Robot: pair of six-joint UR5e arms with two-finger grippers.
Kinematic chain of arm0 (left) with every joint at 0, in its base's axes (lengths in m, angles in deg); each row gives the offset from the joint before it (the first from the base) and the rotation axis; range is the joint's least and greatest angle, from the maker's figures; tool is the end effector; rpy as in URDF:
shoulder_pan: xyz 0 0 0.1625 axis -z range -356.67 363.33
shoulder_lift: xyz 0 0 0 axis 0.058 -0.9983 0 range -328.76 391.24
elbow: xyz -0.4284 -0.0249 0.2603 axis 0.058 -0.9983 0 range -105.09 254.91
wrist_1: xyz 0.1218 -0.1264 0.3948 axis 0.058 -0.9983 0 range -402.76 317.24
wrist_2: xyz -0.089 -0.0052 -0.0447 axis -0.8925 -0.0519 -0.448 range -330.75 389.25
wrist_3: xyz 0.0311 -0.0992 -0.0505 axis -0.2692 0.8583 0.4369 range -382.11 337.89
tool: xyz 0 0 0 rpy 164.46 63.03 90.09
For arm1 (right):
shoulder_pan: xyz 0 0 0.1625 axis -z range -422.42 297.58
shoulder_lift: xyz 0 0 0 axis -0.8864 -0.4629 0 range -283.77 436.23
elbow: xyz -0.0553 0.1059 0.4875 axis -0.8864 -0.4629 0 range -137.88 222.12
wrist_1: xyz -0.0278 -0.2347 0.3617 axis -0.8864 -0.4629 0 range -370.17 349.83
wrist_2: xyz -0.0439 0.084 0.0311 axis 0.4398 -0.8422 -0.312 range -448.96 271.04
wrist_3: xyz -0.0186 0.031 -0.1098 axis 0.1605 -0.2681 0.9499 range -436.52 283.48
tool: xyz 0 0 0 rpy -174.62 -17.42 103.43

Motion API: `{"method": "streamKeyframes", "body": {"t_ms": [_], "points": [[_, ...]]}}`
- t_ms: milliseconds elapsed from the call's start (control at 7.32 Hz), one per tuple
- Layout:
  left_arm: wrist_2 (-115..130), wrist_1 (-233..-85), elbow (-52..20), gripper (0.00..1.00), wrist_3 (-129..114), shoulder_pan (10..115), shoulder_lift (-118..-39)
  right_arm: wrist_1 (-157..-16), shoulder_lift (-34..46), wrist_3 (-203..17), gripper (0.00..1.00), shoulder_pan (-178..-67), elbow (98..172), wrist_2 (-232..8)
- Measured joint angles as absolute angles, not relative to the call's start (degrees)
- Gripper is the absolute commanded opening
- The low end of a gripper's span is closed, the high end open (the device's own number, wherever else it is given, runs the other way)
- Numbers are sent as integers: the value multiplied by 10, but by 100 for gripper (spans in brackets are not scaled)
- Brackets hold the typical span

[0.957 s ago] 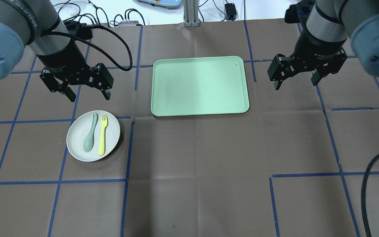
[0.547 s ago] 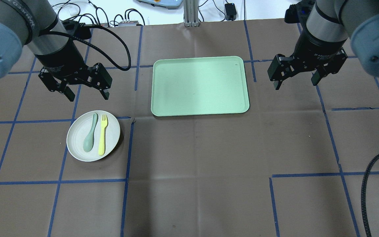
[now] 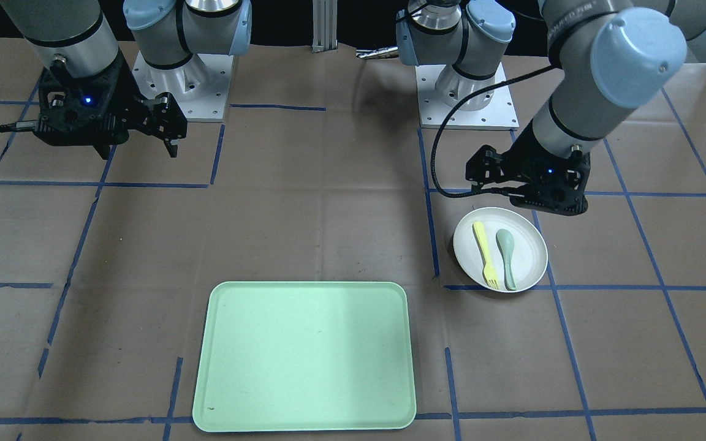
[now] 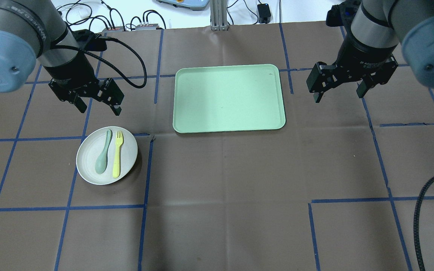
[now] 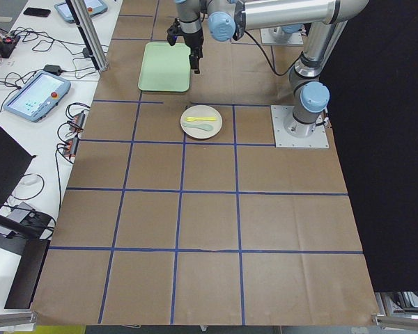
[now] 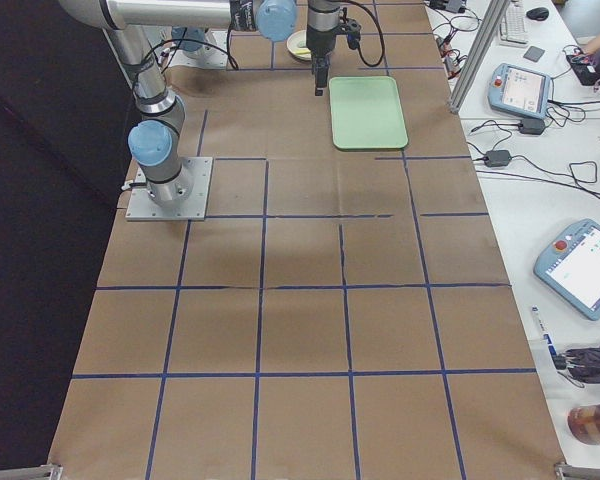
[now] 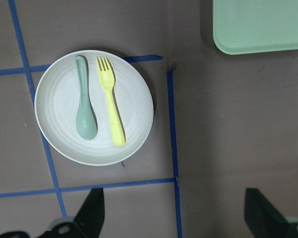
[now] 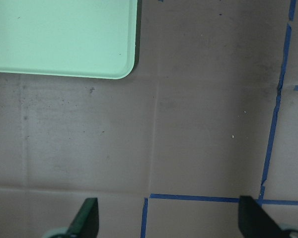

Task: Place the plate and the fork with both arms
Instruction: 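Lower the left gripper to the rim of the white plate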

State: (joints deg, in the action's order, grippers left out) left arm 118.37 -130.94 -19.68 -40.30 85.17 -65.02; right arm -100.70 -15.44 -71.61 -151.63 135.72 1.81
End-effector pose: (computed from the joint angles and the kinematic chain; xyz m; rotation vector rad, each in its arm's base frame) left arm -0.0573 -0.5525 0.4543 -0.2678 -3.0704 -0.2315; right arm 0.1249 -0.4948 0.5324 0.1124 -3.1271 -0.0394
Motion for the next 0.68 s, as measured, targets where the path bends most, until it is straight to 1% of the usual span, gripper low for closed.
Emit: {"method": "streamKeyframes", "body": {"t_ms": [410, 683], "points": [[1185, -1237, -253, 99, -506, 745, -671, -1007, -154, -717, 100, -1516, 1357, 18], [1183, -1121, -313, 99, -539, 709, -701, -1007, -154, -717, 100, -1516, 1357, 17]]}}
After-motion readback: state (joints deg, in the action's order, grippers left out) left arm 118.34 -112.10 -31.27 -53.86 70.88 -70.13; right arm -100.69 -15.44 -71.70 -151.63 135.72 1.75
